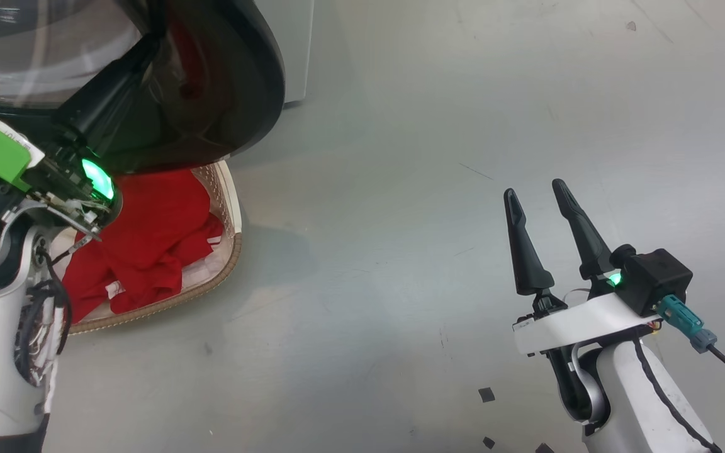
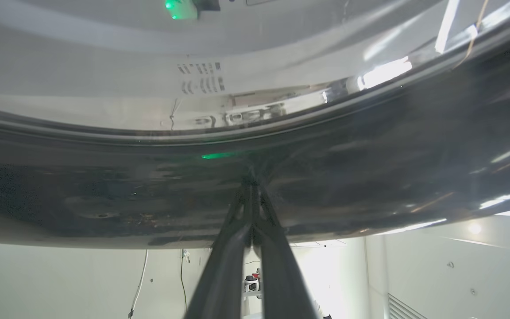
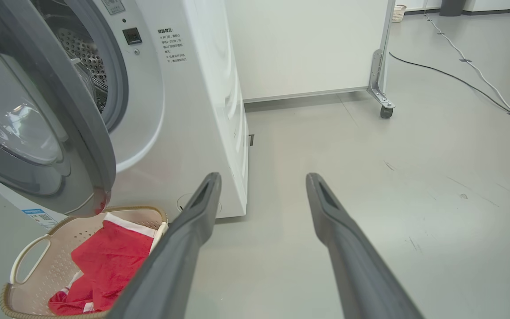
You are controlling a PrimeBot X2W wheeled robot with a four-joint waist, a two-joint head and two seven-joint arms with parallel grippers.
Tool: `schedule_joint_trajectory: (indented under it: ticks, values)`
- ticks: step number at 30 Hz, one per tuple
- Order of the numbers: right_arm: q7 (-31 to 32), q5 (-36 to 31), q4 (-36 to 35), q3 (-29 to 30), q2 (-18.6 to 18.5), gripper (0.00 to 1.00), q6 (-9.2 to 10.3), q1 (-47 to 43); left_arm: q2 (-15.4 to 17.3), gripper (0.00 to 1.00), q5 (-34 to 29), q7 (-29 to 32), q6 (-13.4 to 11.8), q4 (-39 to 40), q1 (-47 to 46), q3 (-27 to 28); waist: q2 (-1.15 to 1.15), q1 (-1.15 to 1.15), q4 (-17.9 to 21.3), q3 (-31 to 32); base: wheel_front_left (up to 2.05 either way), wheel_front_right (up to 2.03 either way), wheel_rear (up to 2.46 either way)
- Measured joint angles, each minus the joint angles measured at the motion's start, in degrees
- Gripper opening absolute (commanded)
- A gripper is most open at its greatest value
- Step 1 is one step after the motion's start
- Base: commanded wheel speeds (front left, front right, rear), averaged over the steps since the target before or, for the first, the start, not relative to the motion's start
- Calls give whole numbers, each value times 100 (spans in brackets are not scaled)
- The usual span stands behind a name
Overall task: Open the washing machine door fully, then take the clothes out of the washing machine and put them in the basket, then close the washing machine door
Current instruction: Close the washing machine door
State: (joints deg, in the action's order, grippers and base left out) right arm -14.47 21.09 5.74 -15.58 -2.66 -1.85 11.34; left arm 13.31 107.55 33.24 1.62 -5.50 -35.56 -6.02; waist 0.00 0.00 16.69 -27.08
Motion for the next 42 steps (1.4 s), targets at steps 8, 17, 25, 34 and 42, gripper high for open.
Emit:
schedule_joint_trajectory:
  ticks: [8,17,25,34,42]
  values:
    - [0,8,12,-59,1,100,0,1,-87,0,-255,-159,124,-464,-394,-15,0,0,101,-11,0,0,0]
    - [0,8,20,-54,3,100,49,1,-199,0,-287,-213,278,-891,-745,-75,0,0,107,2,0,0,0]
    - [0,-2,42,34,5,100,94,-1,-365,0,-282,-212,408,-1250,-771,-77,0,0,-19,90,0,0,0]
    - [0,-64,111,112,4,100,96,-10,-477,0,-180,-188,482,-1343,-613,62,0,0,-244,254,0,0,0]
    - [-1,-201,213,213,4,100,93,-78,-605,0,-114,-148,526,-1385,122,163,0,0,-545,465,0,0,0]
